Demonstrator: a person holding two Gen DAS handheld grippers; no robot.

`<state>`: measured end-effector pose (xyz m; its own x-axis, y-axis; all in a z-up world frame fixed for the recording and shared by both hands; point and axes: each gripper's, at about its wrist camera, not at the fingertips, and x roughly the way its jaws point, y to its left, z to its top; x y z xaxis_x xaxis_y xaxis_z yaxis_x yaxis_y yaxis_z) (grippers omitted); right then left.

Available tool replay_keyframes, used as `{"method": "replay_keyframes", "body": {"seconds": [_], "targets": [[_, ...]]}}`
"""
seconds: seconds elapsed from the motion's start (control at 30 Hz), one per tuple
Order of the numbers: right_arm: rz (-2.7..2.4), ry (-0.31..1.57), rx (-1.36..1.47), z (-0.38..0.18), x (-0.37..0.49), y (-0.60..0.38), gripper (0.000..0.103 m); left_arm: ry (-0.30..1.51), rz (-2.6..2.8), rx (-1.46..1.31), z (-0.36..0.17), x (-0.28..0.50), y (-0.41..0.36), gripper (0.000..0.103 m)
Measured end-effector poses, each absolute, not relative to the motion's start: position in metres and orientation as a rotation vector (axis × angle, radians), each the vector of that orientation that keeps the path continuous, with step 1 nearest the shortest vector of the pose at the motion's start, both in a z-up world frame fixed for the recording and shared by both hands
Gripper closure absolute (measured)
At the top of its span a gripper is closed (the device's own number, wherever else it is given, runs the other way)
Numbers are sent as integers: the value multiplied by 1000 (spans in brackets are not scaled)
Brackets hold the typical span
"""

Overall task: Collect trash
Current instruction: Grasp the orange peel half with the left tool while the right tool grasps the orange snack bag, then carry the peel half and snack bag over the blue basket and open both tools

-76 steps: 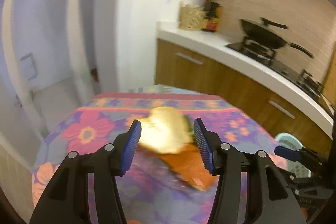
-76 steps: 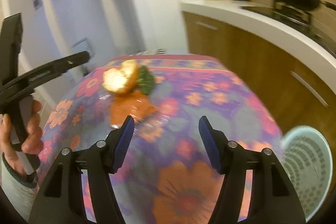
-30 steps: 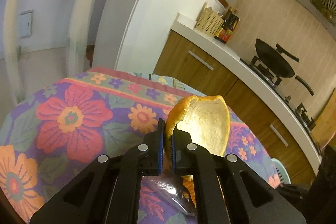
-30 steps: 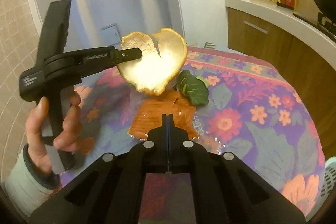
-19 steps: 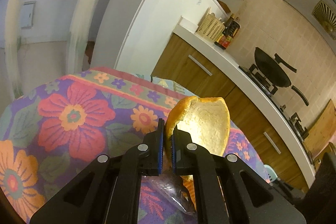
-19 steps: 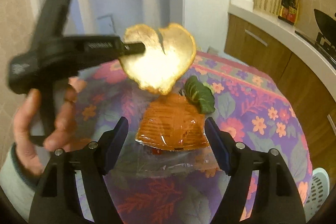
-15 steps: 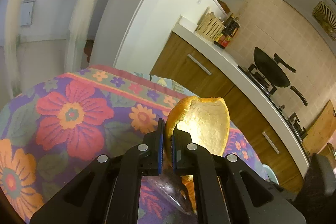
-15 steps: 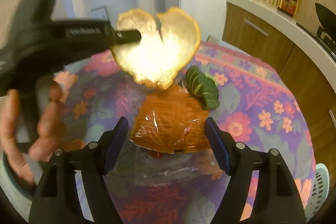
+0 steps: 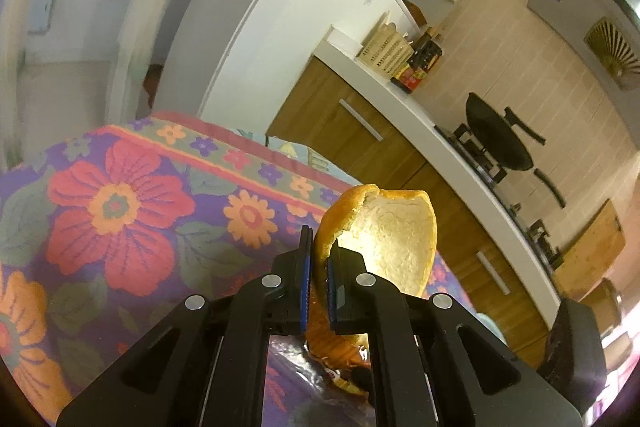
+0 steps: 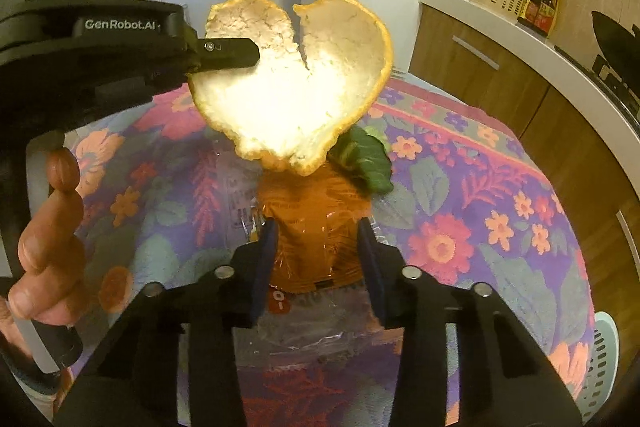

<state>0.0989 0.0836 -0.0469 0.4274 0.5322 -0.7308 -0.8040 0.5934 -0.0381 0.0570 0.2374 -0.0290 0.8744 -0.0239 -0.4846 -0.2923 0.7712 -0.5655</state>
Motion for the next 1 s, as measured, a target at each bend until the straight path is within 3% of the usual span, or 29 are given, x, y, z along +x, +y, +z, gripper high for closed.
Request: {"method": "replay_keyframes", "body": {"seconds": [0.23,0.63,1.0], "targets": [[916,741,-337,-33,103,67,84,452,137,-730,-27,49,246,99],[972,716,-225,4,68,-3,84,412,105,-654,-10,42,235,98],[822,641,-135,29,62,-112,84,443,9,-509,28,34,173,98]]}}
